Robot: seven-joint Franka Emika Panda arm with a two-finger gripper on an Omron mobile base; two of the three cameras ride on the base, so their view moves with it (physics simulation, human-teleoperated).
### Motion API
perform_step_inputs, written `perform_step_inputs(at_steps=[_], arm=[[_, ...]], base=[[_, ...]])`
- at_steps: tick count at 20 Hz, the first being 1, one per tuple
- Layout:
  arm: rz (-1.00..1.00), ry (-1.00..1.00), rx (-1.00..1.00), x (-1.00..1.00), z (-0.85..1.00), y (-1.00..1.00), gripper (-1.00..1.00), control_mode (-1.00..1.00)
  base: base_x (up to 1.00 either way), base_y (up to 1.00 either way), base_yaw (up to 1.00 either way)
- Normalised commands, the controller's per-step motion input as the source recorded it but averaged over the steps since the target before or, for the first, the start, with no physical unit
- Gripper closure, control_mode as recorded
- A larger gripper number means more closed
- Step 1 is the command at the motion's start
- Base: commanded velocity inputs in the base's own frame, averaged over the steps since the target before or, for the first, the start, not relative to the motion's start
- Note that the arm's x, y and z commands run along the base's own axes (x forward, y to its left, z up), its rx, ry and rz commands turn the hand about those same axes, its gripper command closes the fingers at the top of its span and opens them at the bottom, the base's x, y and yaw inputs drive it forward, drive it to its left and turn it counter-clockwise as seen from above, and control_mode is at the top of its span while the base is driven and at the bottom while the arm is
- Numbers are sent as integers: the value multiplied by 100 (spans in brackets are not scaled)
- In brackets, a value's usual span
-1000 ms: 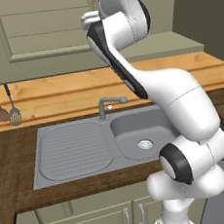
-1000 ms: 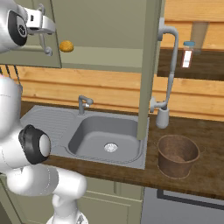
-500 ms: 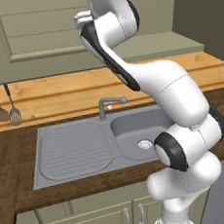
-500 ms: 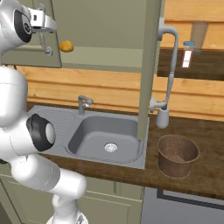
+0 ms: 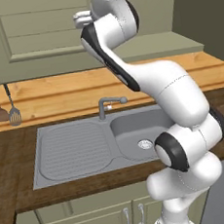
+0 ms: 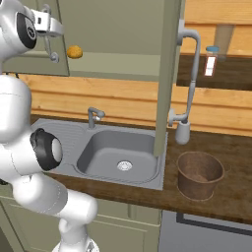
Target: Open the cabinet, pick up the bread from the cabinet and place it in the basket. Then move the basket to the dining counter.
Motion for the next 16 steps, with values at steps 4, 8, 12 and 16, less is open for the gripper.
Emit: perform_step_inputs(at_steps=[4,8,12,16], arm=[[6,0,3,73,-48,41,100,-100],[26,-1,8,-16,-42,99,100,-100],[27,0,3,-69,-11,100,100,-100],[20,0,0,-86,-1,100,100,-100]], base=[[0,0,0],[0,0,0],[0,0,0],[0,0,0]])
